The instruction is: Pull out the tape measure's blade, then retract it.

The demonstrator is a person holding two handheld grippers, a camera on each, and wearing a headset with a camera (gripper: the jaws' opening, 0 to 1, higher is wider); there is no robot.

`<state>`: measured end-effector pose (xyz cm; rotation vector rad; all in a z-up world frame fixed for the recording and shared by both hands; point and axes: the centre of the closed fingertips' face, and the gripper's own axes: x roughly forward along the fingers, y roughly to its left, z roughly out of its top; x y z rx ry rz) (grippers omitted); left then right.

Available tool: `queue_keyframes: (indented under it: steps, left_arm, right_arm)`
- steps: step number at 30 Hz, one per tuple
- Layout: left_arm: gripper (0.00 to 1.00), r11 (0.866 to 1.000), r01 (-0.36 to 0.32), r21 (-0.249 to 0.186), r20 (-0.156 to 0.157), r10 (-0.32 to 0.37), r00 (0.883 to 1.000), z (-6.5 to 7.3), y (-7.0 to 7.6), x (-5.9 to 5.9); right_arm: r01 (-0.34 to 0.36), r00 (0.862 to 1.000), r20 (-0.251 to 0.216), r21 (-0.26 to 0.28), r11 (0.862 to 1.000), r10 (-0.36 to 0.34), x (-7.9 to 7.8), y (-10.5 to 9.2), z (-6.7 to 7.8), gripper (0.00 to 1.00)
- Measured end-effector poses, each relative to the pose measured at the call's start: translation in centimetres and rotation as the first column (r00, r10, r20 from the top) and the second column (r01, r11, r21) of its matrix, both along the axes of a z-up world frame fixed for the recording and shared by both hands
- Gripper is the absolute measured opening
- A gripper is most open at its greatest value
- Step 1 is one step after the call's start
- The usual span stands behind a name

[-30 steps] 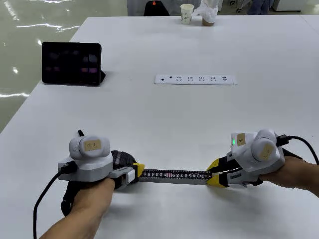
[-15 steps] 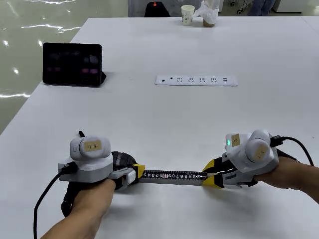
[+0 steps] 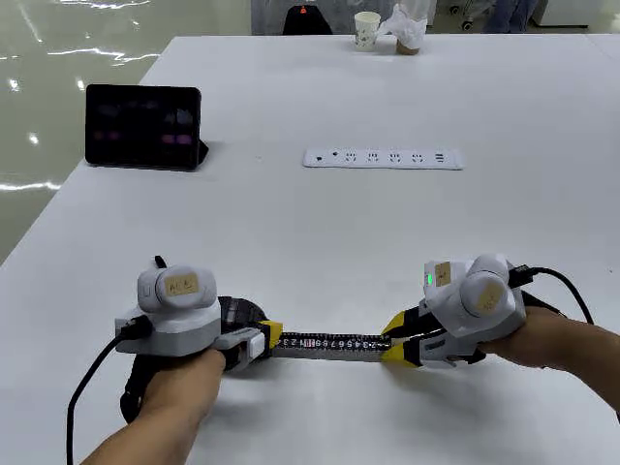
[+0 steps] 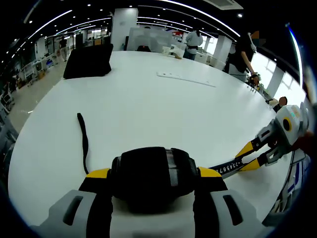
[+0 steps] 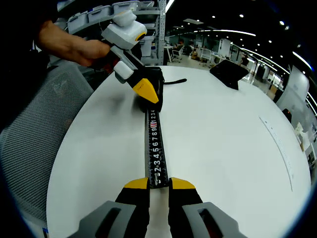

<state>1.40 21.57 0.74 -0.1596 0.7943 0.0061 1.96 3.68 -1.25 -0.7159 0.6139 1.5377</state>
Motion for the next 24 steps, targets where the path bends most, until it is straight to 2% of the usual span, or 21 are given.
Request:
queue_keyframes:
  steps: [24]
  left_arm:
    - [0.61, 1.0, -0.001, -0.008, -0.003, 0.001, 1.0, 0.0, 0.0, 0.0]
  right_arm:
    - [-0.007, 1.0, 0.001, 0.013, 1.0, 0.007, -0.4, 2.4, 0.1, 0.1]
